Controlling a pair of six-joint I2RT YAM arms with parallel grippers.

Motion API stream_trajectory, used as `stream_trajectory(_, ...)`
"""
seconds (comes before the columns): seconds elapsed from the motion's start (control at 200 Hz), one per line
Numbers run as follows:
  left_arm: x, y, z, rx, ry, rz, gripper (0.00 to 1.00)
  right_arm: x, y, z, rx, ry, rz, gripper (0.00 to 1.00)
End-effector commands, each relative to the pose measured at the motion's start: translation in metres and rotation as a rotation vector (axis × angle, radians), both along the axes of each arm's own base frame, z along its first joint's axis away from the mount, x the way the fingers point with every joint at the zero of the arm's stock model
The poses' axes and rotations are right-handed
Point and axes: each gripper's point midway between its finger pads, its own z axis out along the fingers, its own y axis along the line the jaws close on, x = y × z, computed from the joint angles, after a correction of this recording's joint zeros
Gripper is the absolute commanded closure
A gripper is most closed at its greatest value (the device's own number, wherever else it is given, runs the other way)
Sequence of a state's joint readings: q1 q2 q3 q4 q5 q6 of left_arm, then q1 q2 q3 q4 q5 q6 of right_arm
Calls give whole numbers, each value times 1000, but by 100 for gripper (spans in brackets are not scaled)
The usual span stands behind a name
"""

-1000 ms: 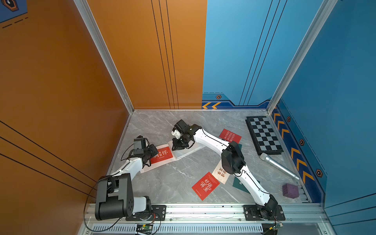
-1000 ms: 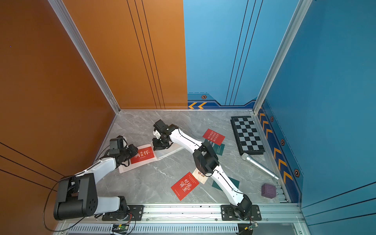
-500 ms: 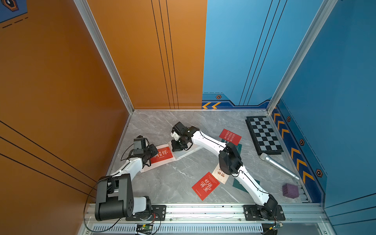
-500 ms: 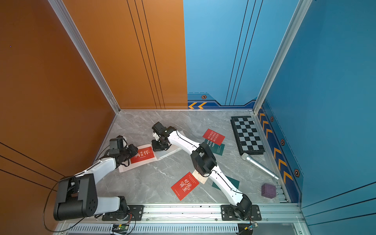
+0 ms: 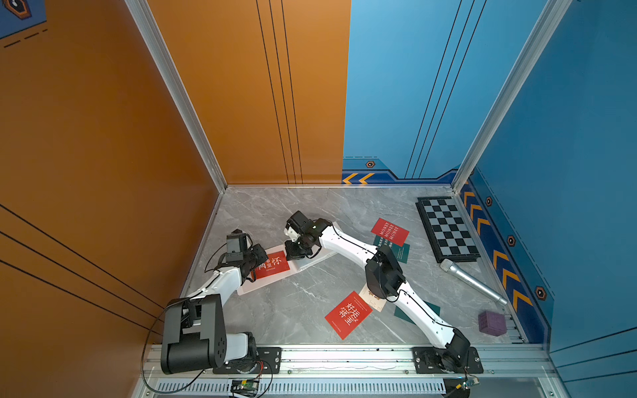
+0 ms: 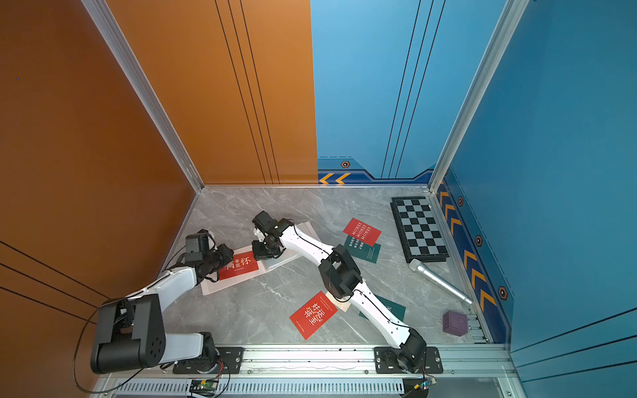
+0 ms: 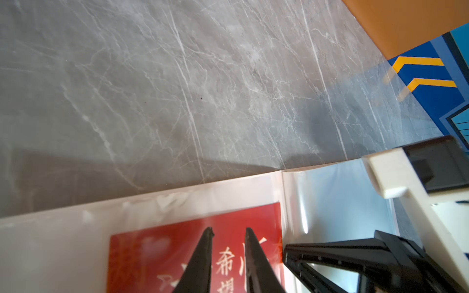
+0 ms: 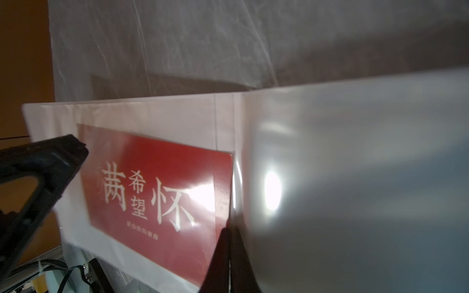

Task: Place the photos into the photo albums
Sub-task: Insert the photo into the photo album.

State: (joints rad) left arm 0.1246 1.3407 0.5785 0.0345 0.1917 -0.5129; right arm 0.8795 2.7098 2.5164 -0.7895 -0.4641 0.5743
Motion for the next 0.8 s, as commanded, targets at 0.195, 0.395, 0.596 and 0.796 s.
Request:
stream_trajectory(0.195, 5, -3, 5, 0, -12, -23, 75, -14, 25, 2, 96, 75, 8, 93)
stream_trajectory(0.395, 6, -6, 1, -11, 1, -33, 75, -2, 11, 29, 101, 21, 0, 93)
stream_trajectory(0.596, 8, -7, -3, -12, 15, -41, 75, 15, -6, 58, 99, -69, -9, 93)
stream_trajectory(0.796, 8, -9, -3, -8, 13, -48, 75, 41, -11, 49, 107, -76, -56, 94)
